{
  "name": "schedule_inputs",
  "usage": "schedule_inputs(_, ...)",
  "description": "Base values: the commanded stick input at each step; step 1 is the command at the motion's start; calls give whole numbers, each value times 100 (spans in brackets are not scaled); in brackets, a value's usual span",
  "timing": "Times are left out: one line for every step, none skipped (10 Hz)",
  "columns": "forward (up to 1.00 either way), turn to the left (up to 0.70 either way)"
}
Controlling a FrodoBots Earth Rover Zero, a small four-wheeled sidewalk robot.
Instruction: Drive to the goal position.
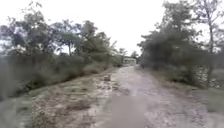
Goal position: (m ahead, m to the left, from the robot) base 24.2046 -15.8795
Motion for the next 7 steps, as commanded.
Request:
schedule_inputs(100, 0)
schedule_inputs(100, 0)
schedule_inputs(100, 0)
schedule_inputs(100, 0)
schedule_inputs(100, 0)
schedule_inputs(100, 0)
schedule_inputs(100, 0)
